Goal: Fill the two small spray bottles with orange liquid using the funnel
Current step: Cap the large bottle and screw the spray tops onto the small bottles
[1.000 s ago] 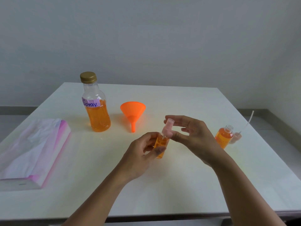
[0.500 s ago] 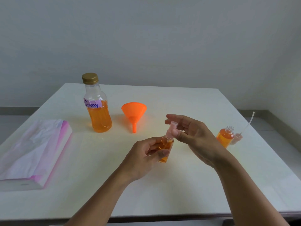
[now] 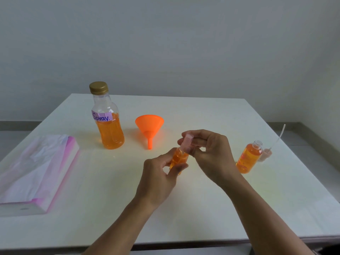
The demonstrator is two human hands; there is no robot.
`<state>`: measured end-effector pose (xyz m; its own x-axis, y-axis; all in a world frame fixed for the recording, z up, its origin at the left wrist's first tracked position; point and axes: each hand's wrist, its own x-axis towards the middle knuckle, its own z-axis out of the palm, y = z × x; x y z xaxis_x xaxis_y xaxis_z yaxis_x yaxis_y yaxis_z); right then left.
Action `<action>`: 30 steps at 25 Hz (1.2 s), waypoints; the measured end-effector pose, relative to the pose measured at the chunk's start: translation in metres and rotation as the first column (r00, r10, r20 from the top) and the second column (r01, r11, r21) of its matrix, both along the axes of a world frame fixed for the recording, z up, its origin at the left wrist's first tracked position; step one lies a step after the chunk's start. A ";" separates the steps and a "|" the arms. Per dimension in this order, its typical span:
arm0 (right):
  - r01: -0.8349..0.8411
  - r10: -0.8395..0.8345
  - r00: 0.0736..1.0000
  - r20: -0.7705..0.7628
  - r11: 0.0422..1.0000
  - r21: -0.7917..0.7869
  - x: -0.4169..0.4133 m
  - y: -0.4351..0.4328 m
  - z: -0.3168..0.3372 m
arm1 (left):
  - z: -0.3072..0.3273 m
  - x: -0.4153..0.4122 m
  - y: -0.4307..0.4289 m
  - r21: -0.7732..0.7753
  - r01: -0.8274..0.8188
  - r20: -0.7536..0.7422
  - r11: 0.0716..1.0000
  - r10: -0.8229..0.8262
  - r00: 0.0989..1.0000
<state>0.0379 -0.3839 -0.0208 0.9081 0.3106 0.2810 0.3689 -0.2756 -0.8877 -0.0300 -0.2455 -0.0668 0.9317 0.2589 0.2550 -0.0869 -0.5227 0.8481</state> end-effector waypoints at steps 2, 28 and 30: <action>0.041 -0.041 0.999 -0.010 0.999 0.012 -0.002 0.001 -0.003 | -0.001 -0.001 -0.005 0.043 -0.045 0.042 0.998 0.043 0.998; 0.541 -0.589 0.794 -0.151 0.797 -0.267 -0.003 -0.194 -0.036 | -0.008 0.005 -0.126 0.033 0.151 -0.041 0.988 -0.150 0.988; 0.547 -0.587 0.791 -0.170 0.804 -0.231 0.016 -0.189 -0.044 | -0.009 0.035 -0.146 -0.013 0.142 -0.040 0.990 -0.142 0.989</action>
<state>0.0541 -0.5732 -0.0649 0.9651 -0.2584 0.0429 -0.1009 -0.5180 -0.8494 0.0046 -0.3915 -0.0756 0.9687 0.1256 0.2140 -0.1247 -0.4991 0.8575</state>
